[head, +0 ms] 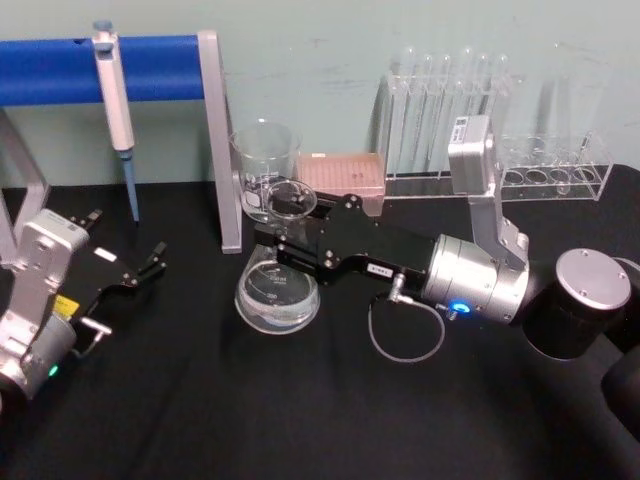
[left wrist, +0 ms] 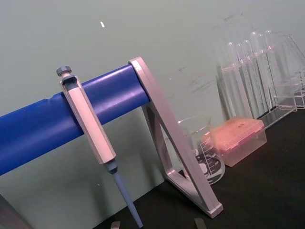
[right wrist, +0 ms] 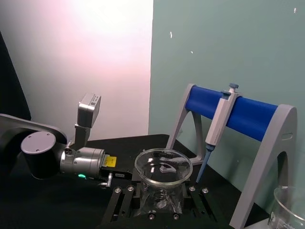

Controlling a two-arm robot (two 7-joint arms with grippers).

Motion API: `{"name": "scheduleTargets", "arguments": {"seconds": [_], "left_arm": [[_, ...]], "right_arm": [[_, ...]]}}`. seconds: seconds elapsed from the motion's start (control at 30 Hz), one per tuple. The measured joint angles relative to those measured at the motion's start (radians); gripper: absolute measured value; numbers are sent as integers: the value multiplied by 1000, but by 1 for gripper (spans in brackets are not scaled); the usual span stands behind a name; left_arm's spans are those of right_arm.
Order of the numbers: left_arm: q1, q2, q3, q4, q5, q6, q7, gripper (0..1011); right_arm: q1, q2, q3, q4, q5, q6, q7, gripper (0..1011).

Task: Grasp the erlenmeyer flask with one hand, shake it three times, then place it back.

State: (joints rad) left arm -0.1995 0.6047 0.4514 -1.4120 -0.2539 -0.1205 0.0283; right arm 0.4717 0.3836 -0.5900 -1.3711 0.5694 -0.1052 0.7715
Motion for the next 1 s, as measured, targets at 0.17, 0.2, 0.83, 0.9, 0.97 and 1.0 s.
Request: {"name": "scheduleTargets", "arguments": {"seconds": [0.17,0.2,0.83,0.9,0.97,1.0], "left_arm": [[0,0,0,0,0,0,0,1001],[0,0,0,0,0,0,0,1001],[0,0,0,0,0,0,0,1001],[0,0,0,0,0,0,0,1001],[0,0,0,0,0,0,0,1001],[0,0,0,0,0,0,0,1001]], "right_arm": [[1,6,2,5,5,-6,-16,457],[0,11,8,5,6,-8,-24,457],[-100,112,176,-51,1,-14,-206,457],[-120,125,202,-62,-2,-11,-230,457],[-136,133,222,-71,-4,-8,-247,457],[-141,135,229,-73,-5,-8,-252,457]]}}
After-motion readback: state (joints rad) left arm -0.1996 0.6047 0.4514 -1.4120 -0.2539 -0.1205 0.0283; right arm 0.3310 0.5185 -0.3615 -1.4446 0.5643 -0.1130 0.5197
